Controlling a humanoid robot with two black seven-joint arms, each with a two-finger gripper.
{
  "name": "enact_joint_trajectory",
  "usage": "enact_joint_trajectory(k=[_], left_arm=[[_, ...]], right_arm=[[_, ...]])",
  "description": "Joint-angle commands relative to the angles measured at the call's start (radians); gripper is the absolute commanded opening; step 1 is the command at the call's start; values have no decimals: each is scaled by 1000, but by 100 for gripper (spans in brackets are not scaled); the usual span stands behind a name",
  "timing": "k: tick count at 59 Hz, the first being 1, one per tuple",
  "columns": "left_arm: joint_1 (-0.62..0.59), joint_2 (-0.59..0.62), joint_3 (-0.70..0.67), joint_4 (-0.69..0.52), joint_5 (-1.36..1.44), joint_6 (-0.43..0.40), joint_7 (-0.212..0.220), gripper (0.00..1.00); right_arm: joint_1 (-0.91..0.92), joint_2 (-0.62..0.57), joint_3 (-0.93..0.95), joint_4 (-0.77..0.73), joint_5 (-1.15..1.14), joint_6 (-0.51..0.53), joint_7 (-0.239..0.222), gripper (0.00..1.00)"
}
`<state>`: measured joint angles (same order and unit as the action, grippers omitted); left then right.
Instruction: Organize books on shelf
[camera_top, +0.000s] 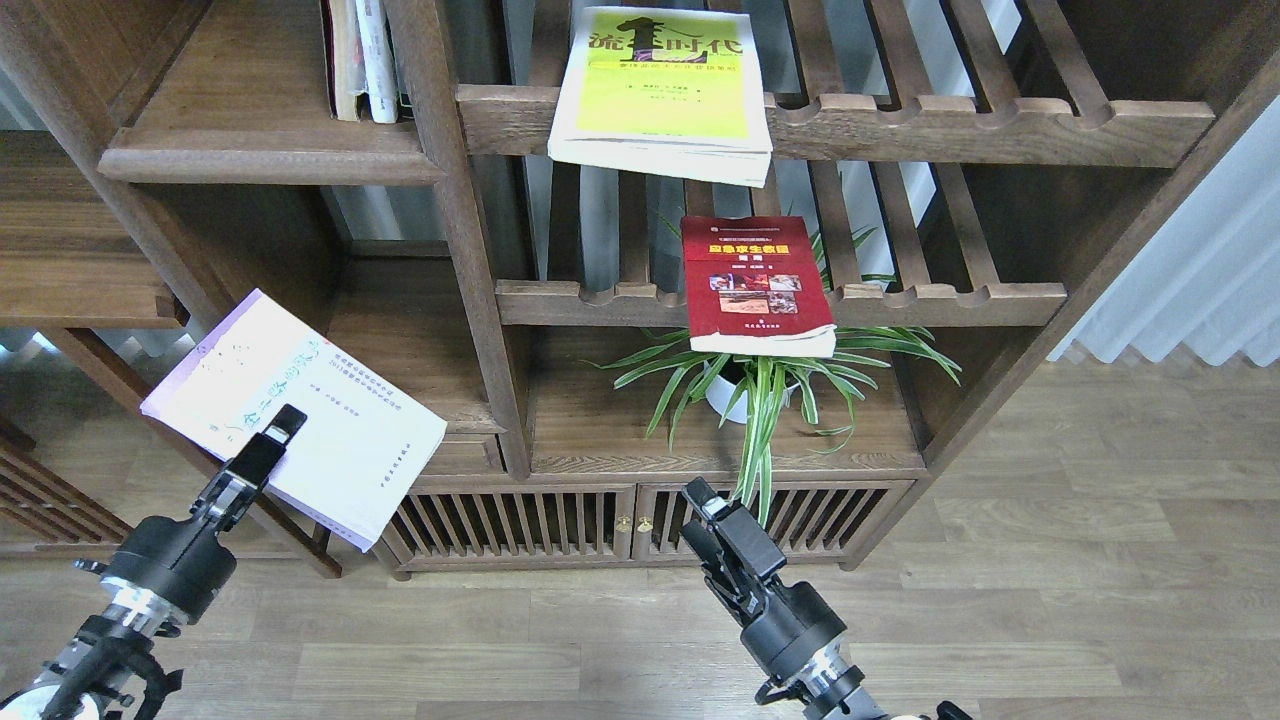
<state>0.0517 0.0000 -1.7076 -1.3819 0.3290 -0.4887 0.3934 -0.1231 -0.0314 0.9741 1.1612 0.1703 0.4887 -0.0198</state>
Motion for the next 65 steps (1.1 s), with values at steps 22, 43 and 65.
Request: enact_joint_trajectory(k=[22,43,65], left_arm=[[-145,64,34,0,-4,0,10,1],[-173,166,57,0,-4,0,25,1],[-236,256,0,0,-2,0,25,1]], right_arm=[[17,1,-2,-1,-2,0,0,98],[17,2,0,-1,0,0,-2,98],[17,1,0,-1,0,0,-2,98]])
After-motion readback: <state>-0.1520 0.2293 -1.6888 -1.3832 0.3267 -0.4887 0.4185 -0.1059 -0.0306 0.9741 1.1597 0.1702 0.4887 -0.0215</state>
